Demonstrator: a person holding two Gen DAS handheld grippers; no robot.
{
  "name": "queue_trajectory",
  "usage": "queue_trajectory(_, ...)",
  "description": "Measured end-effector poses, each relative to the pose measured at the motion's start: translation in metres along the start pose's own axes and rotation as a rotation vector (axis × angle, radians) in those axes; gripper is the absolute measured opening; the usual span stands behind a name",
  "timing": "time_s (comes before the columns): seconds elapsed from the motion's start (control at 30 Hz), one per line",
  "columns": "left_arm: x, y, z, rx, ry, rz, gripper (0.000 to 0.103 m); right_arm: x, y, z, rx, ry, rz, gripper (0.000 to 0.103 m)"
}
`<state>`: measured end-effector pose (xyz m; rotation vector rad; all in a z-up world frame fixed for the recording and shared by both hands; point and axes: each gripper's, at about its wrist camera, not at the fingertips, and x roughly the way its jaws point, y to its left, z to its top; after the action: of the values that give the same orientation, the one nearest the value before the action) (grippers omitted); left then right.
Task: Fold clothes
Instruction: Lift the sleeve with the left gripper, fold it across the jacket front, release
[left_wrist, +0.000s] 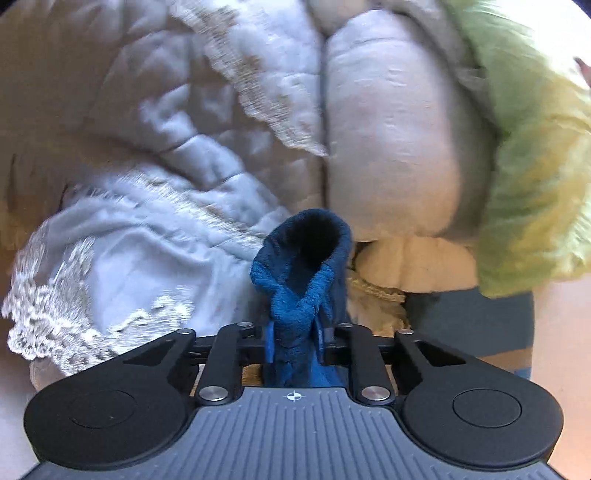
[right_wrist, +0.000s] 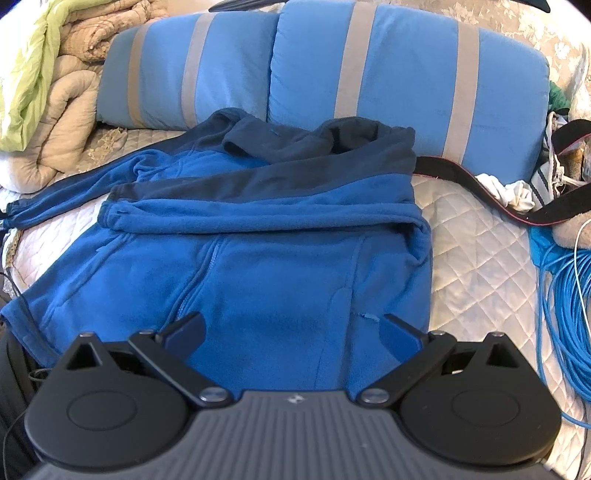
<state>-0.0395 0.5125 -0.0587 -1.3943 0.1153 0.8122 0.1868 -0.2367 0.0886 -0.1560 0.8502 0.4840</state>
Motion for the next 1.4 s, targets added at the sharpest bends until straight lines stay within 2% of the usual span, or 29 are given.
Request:
queue_trajectory(0.07, -0.008, -0.017, -0.002, 0.058, -0.001, -0.023, 0.013, 0.001, 0.000, -0.001, 0.000, 0.001, 0.006, 0.103)
queue_trajectory(0.23, -0.042, -0.090, -0.018, 0.271, 0.010, -0.127, 0.013, 0.004, -0.004, -0.005, 0.010, 0.000, 0.019, 0.103)
queue_trajectory(0.37, -0.059, -0.171, -0.049, 0.461, 0.041, -0.239, 0.012, 0.008, -0.007, -0.008, 0.029, -0.002, 0.036, 0.103)
queue_trajectory(0.47, -0.066, -0.236, -0.079, 0.640, 0.030, -0.320, 0.012, 0.009, -0.009, -0.010, 0.037, -0.007, 0.054, 0.103)
queue_trajectory(0.67, -0.065, -0.370, -0.166, 0.977, 0.032, -0.509, 0.012, 0.005, -0.014, -0.016, 0.054, -0.017, 0.079, 0.103)
queue_trajectory(0.77, -0.077, -0.427, -0.235, 1.138, 0.069, -0.647, 0.012, 0.003, -0.021, -0.020, 0.080, -0.020, 0.086, 0.103)
queue_trajectory(0.83, -0.090, -0.452, -0.288, 1.217, 0.132, -0.746, 0.012, 0.002, -0.026, -0.023, 0.094, -0.019, 0.085, 0.103)
queue_trajectory(0.97, -0.119, -0.460, -0.400, 1.360, 0.261, -0.898, 0.012, -0.004, -0.036, -0.029, 0.119, -0.027, 0.078, 0.103)
queue_trajectory(1.1, -0.128, -0.429, -0.498, 1.496, 0.397, -0.953, 0.012, -0.015, -0.046, -0.038, 0.149, -0.040, 0.073, 0.103)
queue_trajectory(1.2, -0.120, -0.389, -0.559, 1.571, 0.478, -0.894, 0.012, -0.023, -0.053, -0.045, 0.169, -0.048, 0.068, 0.103)
queue_trajectory(1.33, -0.097, -0.326, -0.623, 1.672, 0.595, -0.741, 0.014, -0.029, -0.060, -0.056, 0.182, -0.044, 0.052, 0.103)
queue_trajectory(1.4, -0.082, -0.291, -0.639, 1.686, 0.688, -0.661, 0.018, -0.029, -0.065, -0.061, 0.197, -0.040, 0.046, 0.103)
